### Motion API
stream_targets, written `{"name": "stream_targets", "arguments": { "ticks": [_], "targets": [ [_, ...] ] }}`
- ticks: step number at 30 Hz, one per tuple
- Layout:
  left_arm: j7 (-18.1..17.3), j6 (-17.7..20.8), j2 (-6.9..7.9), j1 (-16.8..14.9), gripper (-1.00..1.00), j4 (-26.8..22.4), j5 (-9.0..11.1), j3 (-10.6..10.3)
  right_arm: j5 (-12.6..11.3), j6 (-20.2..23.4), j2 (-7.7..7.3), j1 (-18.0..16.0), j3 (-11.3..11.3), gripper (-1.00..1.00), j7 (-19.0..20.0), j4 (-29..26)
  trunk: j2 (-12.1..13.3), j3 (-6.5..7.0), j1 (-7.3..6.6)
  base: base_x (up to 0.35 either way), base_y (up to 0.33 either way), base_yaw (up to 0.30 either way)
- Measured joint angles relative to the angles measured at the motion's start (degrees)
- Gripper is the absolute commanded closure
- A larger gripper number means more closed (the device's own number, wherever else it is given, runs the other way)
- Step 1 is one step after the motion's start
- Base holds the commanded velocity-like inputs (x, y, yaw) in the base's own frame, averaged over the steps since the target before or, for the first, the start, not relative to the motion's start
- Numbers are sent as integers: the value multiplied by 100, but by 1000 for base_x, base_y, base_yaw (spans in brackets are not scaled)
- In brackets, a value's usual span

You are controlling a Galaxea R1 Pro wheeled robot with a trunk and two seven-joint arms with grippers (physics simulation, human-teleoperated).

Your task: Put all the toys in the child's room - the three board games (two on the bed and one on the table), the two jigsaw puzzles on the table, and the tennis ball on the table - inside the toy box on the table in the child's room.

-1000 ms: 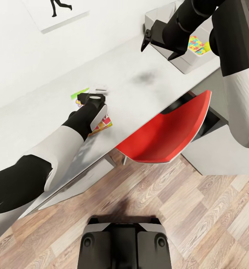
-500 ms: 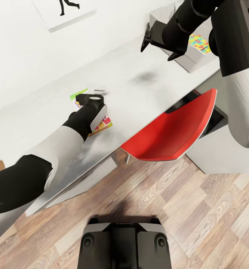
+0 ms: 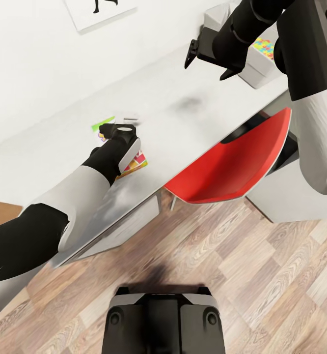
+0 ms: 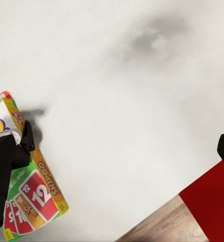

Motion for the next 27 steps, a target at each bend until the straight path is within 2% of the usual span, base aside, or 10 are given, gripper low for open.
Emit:
{"name": "stream_targets", "arguments": {
  "ticks": [27],
  "targets": [
    [14, 41, 0, -1, -100, -4, -18, 13, 0, 2, -7, -7, -8, -100, 2, -1, 0, 0, 2, -140, 103, 0]
  ]
}}
